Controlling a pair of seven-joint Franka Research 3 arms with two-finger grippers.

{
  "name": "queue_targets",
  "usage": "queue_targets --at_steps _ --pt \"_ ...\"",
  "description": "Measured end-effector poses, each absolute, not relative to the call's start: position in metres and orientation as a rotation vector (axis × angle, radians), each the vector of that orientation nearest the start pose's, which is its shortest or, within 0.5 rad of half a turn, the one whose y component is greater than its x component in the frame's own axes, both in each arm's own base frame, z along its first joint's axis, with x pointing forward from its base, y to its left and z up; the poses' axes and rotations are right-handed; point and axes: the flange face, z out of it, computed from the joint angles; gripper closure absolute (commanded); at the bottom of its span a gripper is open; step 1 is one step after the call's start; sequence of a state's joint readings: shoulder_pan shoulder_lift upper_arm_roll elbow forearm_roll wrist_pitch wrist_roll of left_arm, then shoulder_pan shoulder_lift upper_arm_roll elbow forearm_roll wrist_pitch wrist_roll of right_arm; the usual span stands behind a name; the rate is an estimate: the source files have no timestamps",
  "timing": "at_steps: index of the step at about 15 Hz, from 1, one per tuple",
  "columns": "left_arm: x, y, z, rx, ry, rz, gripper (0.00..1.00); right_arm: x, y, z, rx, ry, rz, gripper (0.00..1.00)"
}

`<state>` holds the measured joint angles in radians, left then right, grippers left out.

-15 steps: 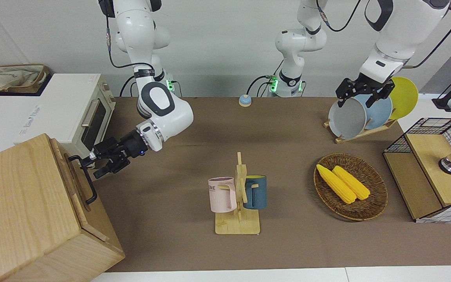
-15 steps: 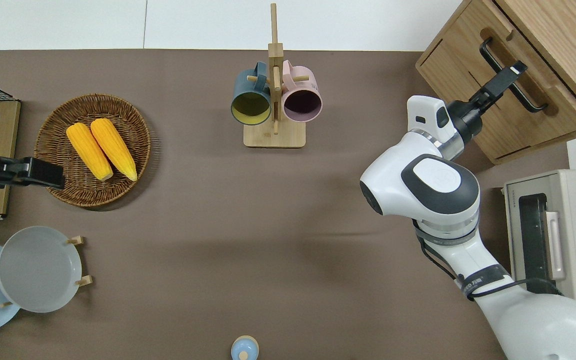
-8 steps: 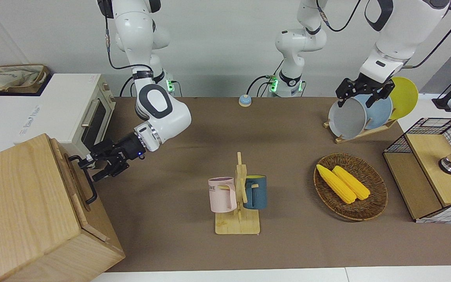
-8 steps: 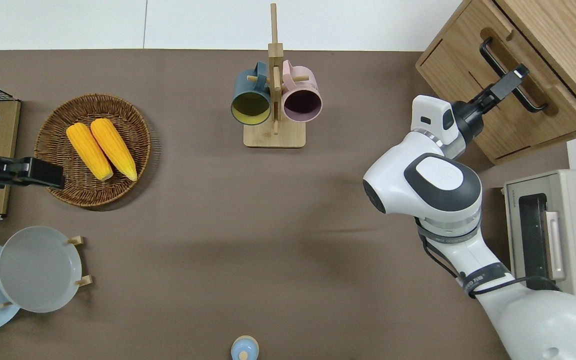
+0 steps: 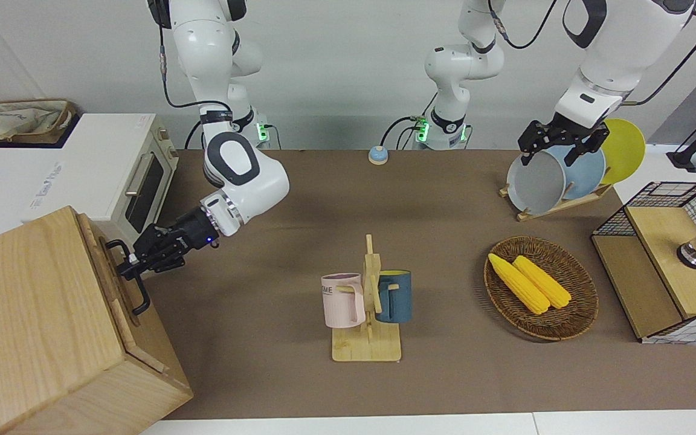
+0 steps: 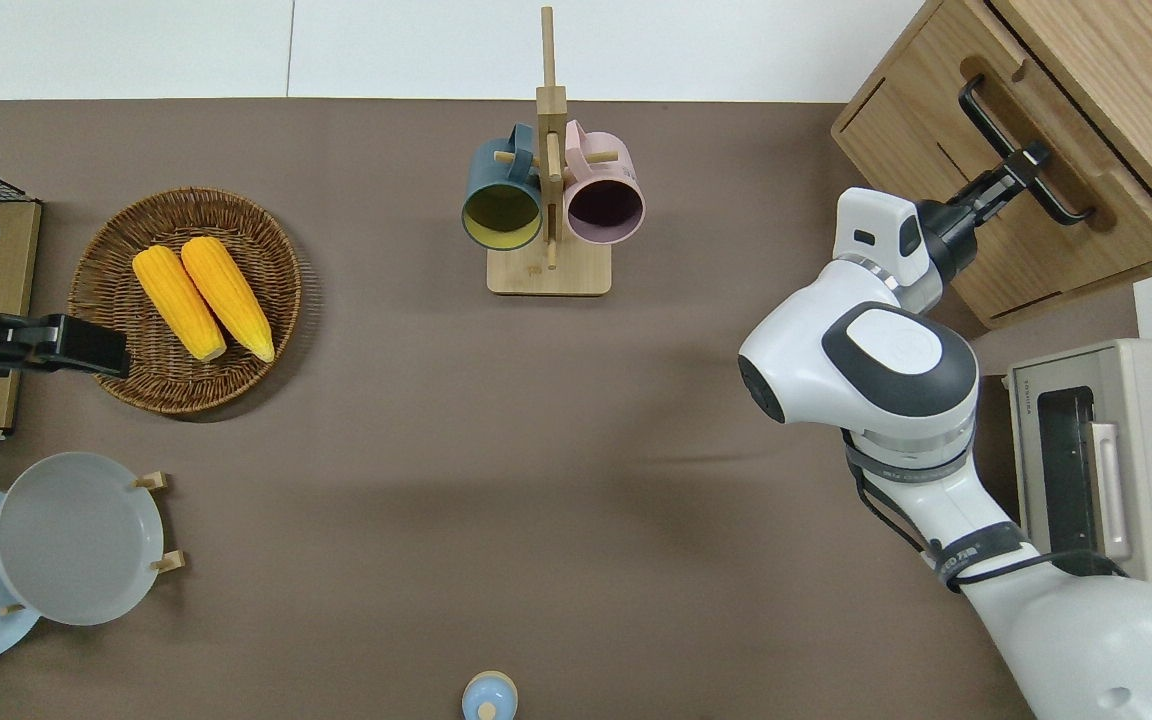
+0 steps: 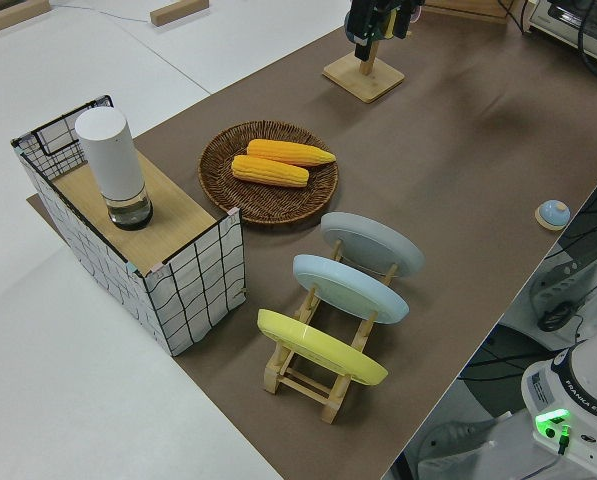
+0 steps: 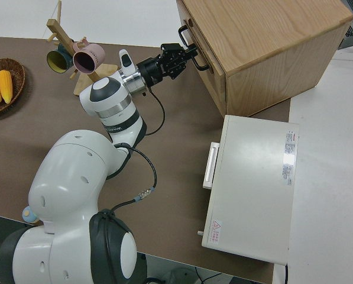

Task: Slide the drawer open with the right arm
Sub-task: 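Hook the right gripper onto the black drawer handle, then pull the drawer handle toward the robot with the right gripper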

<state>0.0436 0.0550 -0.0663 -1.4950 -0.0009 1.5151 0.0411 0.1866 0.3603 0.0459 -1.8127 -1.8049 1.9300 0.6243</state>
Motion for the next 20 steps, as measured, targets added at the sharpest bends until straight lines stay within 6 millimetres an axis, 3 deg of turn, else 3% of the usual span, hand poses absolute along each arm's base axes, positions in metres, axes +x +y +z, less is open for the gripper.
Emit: queue_targets --at_steps 9,20 --pt "0.566 -0.012 0.625 -3.144 0.100 0.055 0.01 0.655 0.095 0.394 1.547 0.516 0.502 1.000" --pt "0.566 -0.012 0.625 -3.144 0.100 0.055 0.01 0.616 0.182 0.394 1.571 0.443 0.444 1.000"
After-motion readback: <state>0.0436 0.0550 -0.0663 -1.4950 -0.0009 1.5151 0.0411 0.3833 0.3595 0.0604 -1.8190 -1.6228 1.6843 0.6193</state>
